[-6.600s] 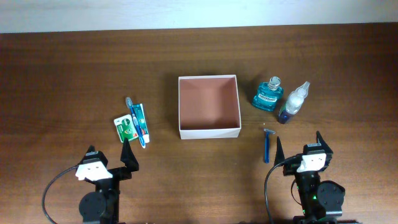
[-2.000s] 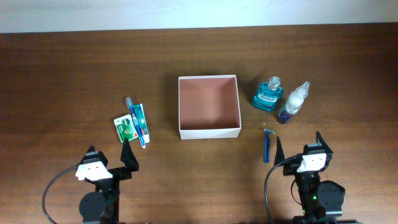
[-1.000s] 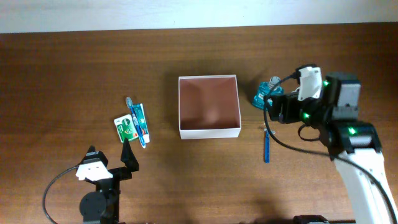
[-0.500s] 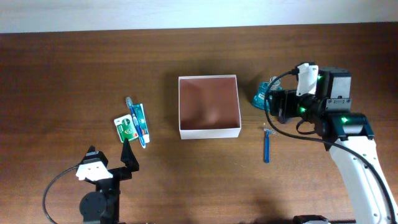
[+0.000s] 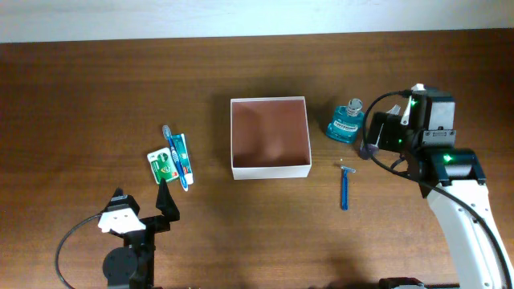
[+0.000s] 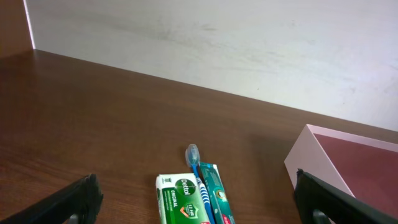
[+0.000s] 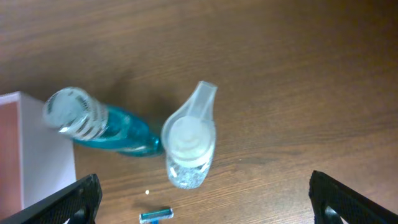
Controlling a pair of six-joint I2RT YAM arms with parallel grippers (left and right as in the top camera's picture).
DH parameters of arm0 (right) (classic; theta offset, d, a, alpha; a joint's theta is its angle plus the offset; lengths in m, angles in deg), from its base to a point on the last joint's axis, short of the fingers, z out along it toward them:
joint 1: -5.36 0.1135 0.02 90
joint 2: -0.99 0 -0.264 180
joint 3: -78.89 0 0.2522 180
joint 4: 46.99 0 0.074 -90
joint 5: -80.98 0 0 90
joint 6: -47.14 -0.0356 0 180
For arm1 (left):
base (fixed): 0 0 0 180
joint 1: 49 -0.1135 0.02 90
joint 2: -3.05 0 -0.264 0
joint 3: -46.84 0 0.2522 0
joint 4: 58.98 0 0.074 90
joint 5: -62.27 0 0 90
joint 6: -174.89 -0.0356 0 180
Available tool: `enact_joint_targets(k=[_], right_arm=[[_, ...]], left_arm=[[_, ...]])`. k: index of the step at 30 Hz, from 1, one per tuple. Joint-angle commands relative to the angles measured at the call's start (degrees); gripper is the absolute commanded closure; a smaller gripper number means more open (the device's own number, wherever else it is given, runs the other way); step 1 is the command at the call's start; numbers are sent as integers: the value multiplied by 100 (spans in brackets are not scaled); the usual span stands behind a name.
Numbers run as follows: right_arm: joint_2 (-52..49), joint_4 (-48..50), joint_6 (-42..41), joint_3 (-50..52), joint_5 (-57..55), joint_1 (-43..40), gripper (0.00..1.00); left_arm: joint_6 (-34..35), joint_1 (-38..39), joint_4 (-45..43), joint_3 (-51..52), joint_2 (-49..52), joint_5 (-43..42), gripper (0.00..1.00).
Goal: Pack container
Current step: 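Move the right gripper over the clear foam-soap pump bottle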
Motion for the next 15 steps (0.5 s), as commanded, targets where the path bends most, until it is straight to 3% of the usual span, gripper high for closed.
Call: enact_joint_targets(k=[1, 9, 15], right_arm=[[-286, 70, -439, -118, -358, -37, 4], [-946, 680, -452, -118, -358, -37, 16], [-1248, 861, -450, -118, -461, -37, 20]], left_arm=[[-116, -35, -39, 57, -26, 0, 0], [-116, -35, -39, 57, -26, 0, 1], [-116, -35, -39, 57, -26, 0, 1]])
